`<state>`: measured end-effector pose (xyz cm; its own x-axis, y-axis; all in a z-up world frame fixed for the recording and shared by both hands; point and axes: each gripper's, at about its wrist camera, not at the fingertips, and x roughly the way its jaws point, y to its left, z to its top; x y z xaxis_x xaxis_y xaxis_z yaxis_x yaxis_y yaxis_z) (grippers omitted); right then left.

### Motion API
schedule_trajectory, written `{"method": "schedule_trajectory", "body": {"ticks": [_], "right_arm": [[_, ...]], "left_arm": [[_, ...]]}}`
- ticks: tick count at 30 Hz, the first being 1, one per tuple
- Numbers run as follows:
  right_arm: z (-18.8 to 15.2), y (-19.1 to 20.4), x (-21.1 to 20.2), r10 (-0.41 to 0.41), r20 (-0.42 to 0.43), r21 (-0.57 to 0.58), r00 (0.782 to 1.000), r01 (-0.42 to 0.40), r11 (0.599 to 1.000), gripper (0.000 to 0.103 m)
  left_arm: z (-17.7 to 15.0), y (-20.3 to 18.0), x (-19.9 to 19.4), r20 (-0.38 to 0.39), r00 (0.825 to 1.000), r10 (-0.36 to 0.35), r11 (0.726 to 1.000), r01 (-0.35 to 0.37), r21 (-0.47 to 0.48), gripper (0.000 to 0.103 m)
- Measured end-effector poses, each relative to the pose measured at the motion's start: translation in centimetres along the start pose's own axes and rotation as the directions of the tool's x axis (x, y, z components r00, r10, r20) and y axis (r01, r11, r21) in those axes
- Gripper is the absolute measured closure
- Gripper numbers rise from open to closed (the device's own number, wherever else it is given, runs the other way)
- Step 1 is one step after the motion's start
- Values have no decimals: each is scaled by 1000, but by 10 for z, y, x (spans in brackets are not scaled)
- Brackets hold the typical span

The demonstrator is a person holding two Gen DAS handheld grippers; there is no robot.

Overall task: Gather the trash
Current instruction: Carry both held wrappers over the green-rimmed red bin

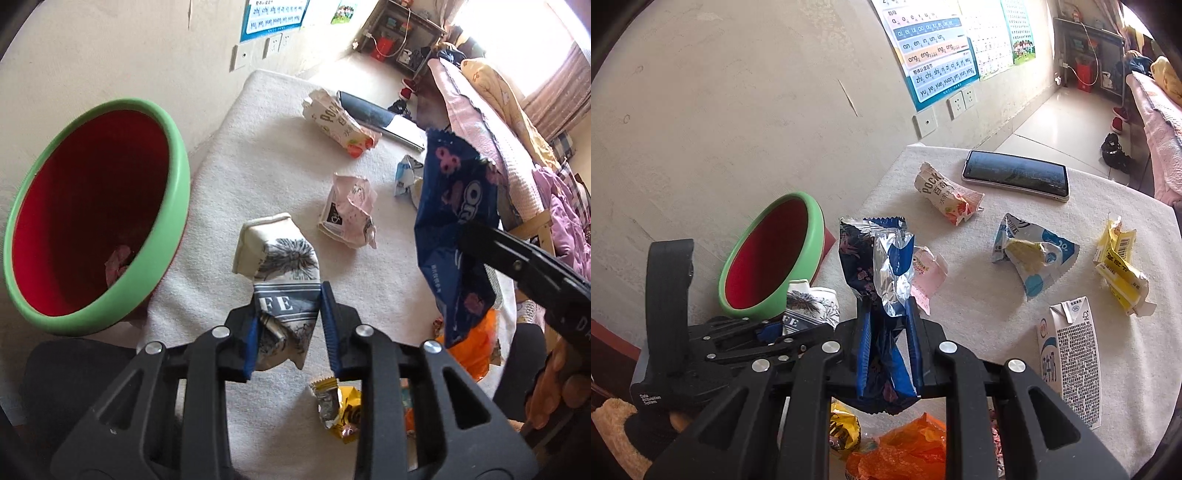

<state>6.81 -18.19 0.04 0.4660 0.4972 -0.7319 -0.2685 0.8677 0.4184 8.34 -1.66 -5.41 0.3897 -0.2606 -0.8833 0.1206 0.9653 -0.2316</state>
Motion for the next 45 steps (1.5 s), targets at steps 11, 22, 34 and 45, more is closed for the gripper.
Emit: {"method": "schedule_trajectory", "body": {"ticks": [11, 22, 34, 45], "right_arm": [[17, 35, 10, 36, 3, -74, 999, -36, 997, 85], [37, 76, 42, 78, -35, -153, 996, -82, 985, 85], [61, 117, 74, 89, -56, -232, 994, -100, 968, 85], [66, 142, 101, 97, -88, -270, 991, -117, 956, 84]], "left_arm": [[18, 42, -46, 129, 990, 64, 992, -49, -115, 75], [23, 94, -60, 146, 979, 140, 973, -109, -205, 75], [20, 142, -64, 123, 971, 203, 947, -163, -276, 75], [26, 163, -60, 114, 968, 225, 929, -177, -324, 75]]}}
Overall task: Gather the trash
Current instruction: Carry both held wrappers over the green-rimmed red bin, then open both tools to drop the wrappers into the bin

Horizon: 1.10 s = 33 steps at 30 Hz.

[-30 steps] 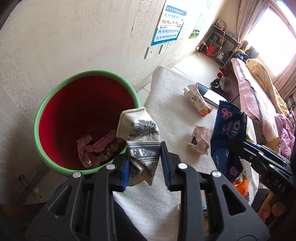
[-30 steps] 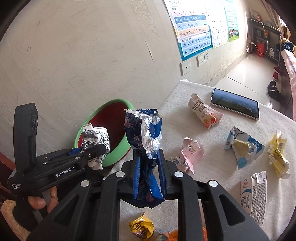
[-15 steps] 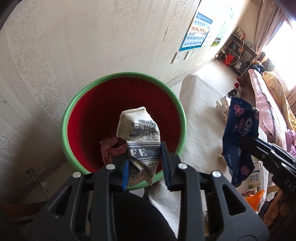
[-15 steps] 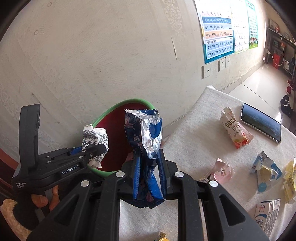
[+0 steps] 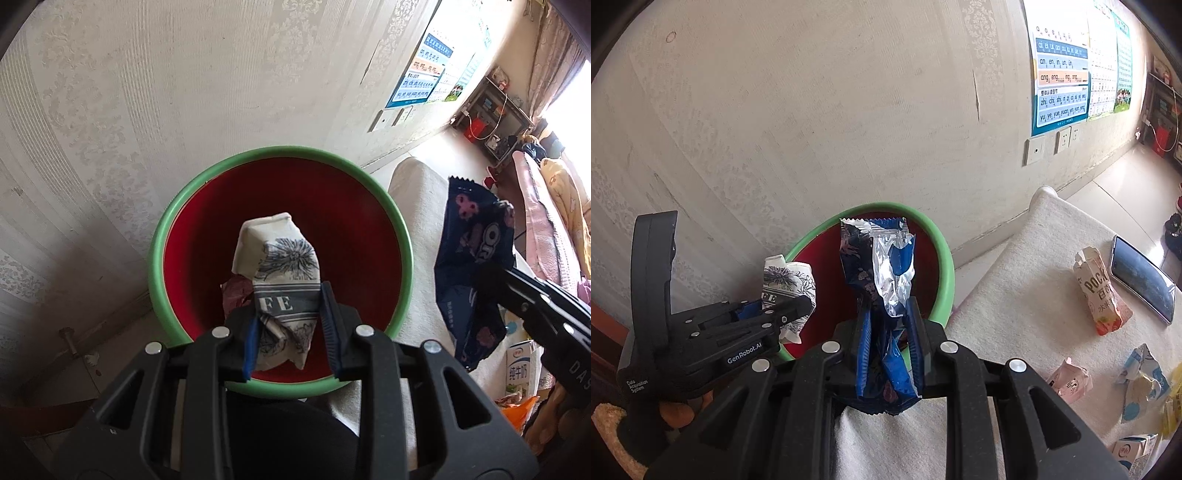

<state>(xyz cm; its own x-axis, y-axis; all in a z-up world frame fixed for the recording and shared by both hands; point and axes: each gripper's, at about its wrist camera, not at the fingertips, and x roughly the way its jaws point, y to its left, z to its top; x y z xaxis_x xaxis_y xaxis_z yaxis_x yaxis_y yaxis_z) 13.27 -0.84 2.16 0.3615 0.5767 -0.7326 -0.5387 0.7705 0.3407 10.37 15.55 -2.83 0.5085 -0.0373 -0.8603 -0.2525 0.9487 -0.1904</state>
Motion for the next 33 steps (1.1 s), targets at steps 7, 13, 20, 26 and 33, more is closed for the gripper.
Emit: {"method": "schedule_trajectory", "body": {"ticks": [7, 13, 20, 26, 33], "right_arm": [[0, -4, 7, 5, -14, 4, 1000, -5, 1000, 84], [0, -4, 8, 2, -16, 7, 1000, -2, 1000, 84], [-1, -5, 8, 1, -16, 15, 1000, -1, 1000, 84], [2, -3, 10, -4, -14, 6, 1000, 4, 1000, 84], [15, 3, 11, -6, 5, -10, 1000, 6, 1000, 83]], "left_arm": [[1, 7, 2, -4, 1000, 8, 1000, -8, -14, 75], [1, 6, 2, -5, 1000, 9, 1000, -9, -15, 75], [2, 7, 4, -10, 1000, 15, 1000, -15, -14, 75], [4, 8, 7, -12, 1000, 21, 1000, -21, -22, 75], [9, 11, 12, -19, 999, 36, 999, -36, -40, 75]]}}
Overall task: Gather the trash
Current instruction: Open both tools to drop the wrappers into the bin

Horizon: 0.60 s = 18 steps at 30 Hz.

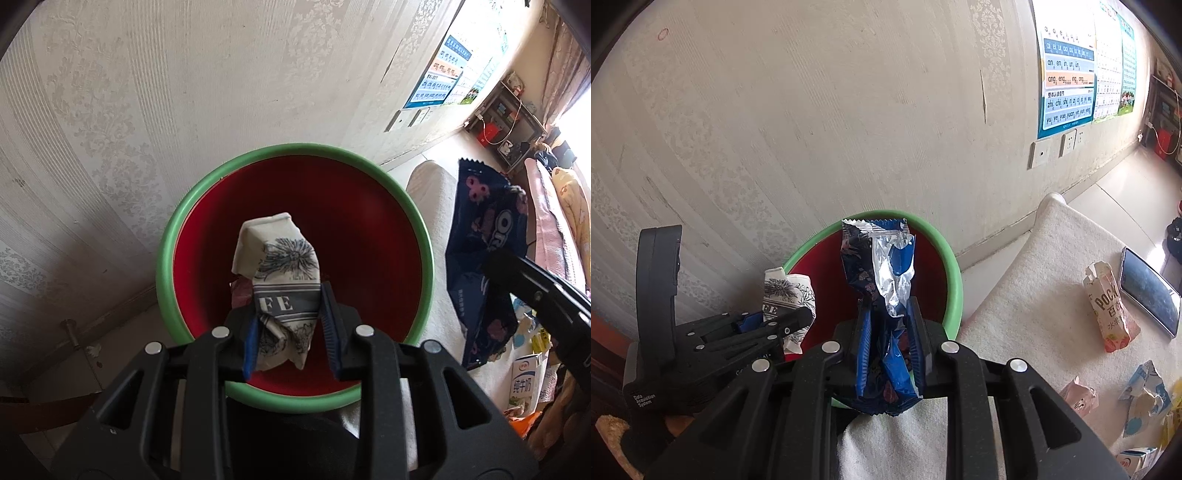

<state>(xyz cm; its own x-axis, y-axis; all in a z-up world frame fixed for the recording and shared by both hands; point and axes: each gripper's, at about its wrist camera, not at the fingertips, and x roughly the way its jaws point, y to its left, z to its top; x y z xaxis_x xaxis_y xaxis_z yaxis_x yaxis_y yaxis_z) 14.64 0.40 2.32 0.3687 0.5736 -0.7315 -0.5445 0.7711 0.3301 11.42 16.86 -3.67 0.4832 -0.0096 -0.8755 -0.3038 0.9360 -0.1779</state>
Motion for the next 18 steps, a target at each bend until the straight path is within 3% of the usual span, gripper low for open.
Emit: {"method": "schedule_trajectory", "body": {"ticks": [2, 3, 5, 6, 8, 14, 18], "right_arm": [[1, 0, -2, 0, 12, 2, 1000, 0, 1000, 74], [1, 0, -3, 3, 14, 4, 1000, -3, 1000, 73], [-1, 0, -4, 2, 14, 6, 1000, -2, 1000, 72], [-1, -1, -5, 2, 15, 7, 1000, -2, 1000, 69], [-4, -3, -7, 11, 16, 15, 1000, -11, 1000, 54], [-11, -23, -29, -3, 39, -10, 999, 4, 1000, 42], [-13, -69, -48, -105, 63, 2, 992, 105, 994, 38]], "left_arm": [[0, -1, -1, 6, 1000, 17, 1000, -17, 3, 69], [0, -1, -2, 14, 1000, 25, 1000, -25, -1, 55], [-1, 0, -5, 40, 999, 34, 999, -34, -10, 44], [-2, 1, -6, 44, 998, 39, 999, -39, -10, 43], [-3, 0, -6, 42, 998, 44, 999, -44, -11, 39], [-10, -5, -10, 42, 999, 16, 1000, -15, -9, 37], [-20, -17, -16, 48, 998, -31, 1000, 30, 7, 37]]}}
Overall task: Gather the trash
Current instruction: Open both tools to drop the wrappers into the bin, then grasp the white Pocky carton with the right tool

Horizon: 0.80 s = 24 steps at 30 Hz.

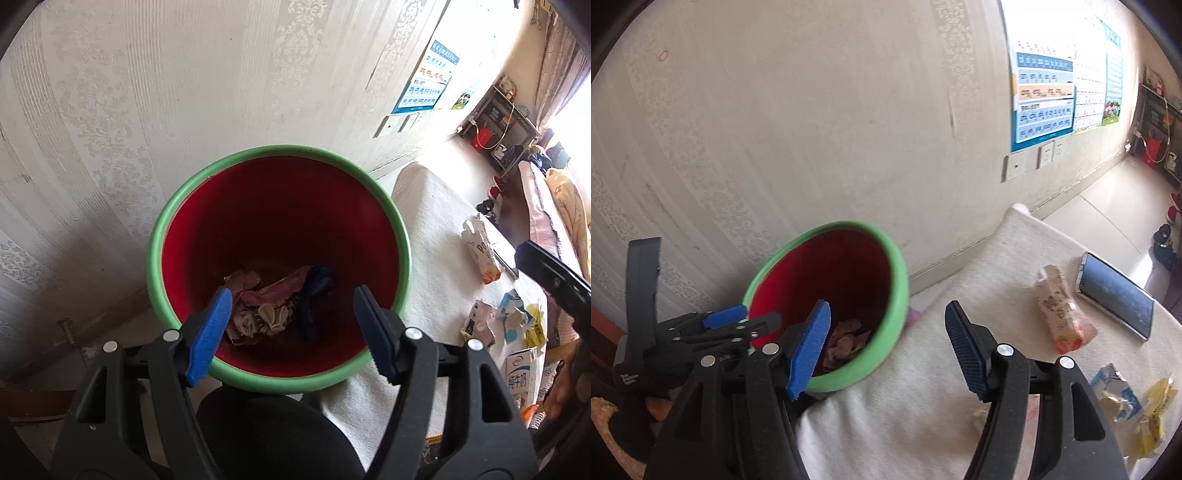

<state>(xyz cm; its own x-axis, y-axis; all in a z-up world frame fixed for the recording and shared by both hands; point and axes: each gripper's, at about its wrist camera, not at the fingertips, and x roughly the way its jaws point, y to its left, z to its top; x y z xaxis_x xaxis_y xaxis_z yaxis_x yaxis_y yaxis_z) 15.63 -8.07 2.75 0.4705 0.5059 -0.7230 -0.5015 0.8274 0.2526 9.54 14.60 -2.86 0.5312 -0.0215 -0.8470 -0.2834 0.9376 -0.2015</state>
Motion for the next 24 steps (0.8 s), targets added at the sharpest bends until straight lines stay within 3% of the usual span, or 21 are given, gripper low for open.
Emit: {"method": "schedule_trajectory", "body": {"ticks": [5, 9, 14, 16, 18, 20, 24], "right_arm": [[-4, -80, 15, -198, -87, 48, 976, 203, 978, 38], [-8, -119, 43, -262, -180, 83, 948, 280, 956, 38], [-17, -134, 78, -260, -260, 71, 930, 287, 955, 38], [-21, -139, 90, -223, -290, 91, 931, 258, 962, 38], [-27, -139, 96, -221, -312, 103, 924, 264, 959, 48], [-31, -138, 90, -198, -297, 119, 934, 242, 963, 61], [-41, -134, 47, -91, -195, 219, 977, 134, 966, 68]], "left_arm": [[-18, -31, 4, -36, 997, -61, 995, 64, 79, 37], [-22, -47, 7, -47, 998, -50, 985, 57, 160, 37], [-20, -36, 14, -80, 994, -75, 992, 83, 98, 37], [-21, -36, 16, -86, 993, -79, 992, 87, 90, 37], [-22, -39, 17, -92, 993, -73, 992, 83, 100, 37], [-22, -42, 18, -91, 994, -65, 991, 74, 110, 37], [-22, -41, 19, -93, 994, -64, 992, 74, 106, 37]]}}
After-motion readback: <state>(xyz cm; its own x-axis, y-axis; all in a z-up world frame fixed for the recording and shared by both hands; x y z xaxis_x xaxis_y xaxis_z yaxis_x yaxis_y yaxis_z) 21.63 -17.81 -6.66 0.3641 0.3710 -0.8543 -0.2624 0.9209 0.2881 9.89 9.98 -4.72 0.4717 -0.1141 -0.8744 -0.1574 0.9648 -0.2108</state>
